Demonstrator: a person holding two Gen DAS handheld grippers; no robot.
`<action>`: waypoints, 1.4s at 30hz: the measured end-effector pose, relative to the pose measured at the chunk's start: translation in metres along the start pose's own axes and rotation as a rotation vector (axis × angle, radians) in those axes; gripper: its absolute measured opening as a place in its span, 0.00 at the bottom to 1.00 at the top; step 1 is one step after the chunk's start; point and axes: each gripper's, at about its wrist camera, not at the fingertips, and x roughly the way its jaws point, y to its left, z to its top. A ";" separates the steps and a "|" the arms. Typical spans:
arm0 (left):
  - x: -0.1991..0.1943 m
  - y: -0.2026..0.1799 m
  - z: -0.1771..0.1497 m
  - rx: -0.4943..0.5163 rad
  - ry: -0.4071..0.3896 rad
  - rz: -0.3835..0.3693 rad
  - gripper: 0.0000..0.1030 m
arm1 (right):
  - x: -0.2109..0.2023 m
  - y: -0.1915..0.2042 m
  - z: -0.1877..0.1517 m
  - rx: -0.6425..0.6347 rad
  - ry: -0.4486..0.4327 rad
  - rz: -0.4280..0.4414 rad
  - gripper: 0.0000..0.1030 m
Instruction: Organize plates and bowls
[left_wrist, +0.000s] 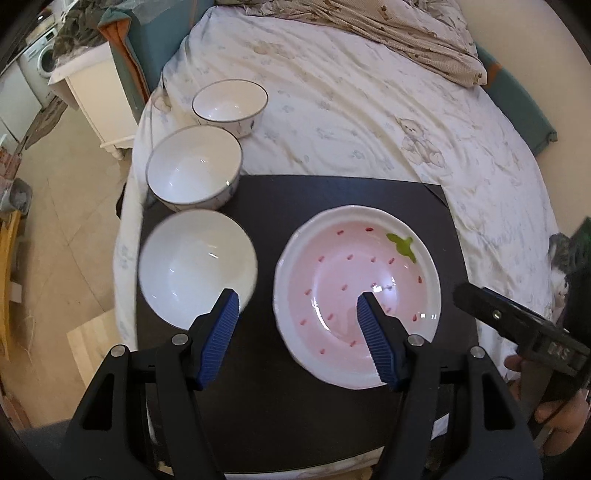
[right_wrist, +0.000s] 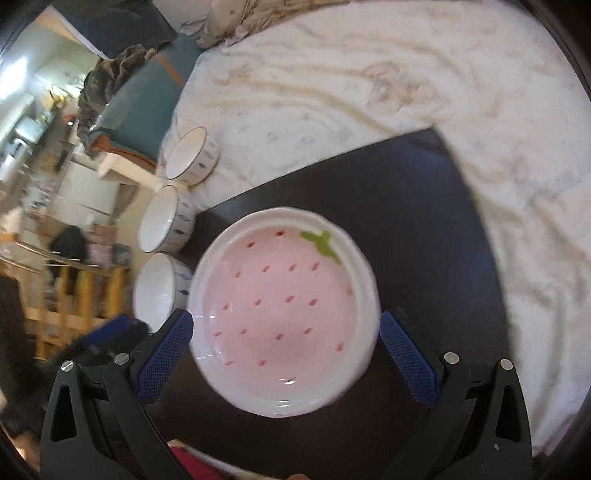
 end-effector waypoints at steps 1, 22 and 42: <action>-0.003 0.003 0.003 0.002 -0.004 0.008 0.61 | -0.003 0.003 -0.001 0.003 -0.001 0.009 1.00; 0.033 0.129 0.047 -0.171 0.175 0.005 0.61 | 0.041 0.120 0.012 -0.097 0.146 0.153 0.51; 0.091 0.141 0.056 -0.084 0.357 -0.033 0.27 | 0.145 0.158 0.010 -0.073 0.306 0.017 0.11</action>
